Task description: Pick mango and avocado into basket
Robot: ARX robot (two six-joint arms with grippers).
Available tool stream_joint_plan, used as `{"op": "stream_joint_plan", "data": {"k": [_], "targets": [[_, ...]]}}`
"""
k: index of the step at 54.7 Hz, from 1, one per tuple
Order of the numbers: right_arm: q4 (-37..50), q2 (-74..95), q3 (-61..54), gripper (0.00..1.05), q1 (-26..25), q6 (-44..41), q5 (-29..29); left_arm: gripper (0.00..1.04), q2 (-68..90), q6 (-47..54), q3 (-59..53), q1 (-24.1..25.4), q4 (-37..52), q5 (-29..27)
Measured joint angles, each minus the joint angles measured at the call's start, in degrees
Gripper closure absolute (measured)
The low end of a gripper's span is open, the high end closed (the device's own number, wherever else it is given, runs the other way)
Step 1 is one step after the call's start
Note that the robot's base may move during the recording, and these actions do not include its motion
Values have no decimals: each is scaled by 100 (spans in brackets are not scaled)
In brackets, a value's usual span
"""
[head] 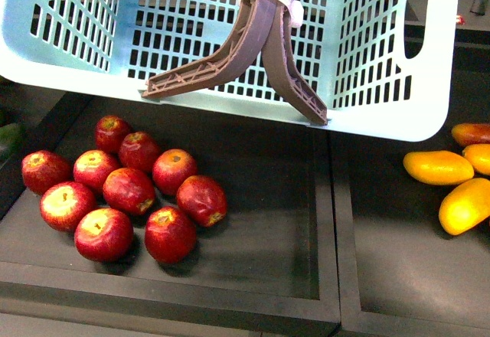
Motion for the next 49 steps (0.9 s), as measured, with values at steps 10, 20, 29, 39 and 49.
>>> {"op": "stream_joint_plan", "data": {"k": [10, 20, 29, 39, 49], "targets": [[-66, -964, -4, 40, 920, 763, 162, 98, 0, 0, 0, 0, 0, 0], [72, -1156, -7, 40, 2094, 1355, 595, 98, 0, 0, 0, 0, 0, 0], [210, -1115, -7, 40, 2863, 1598, 994, 98, 0, 0, 0, 0, 0, 0], [507, -610, 92, 40, 3383, 1676, 1517, 98, 0, 0, 0, 0, 0, 0], [933, 221, 476, 36, 3565, 1891, 2013, 98, 0, -2, 0, 0, 0, 0]]}}
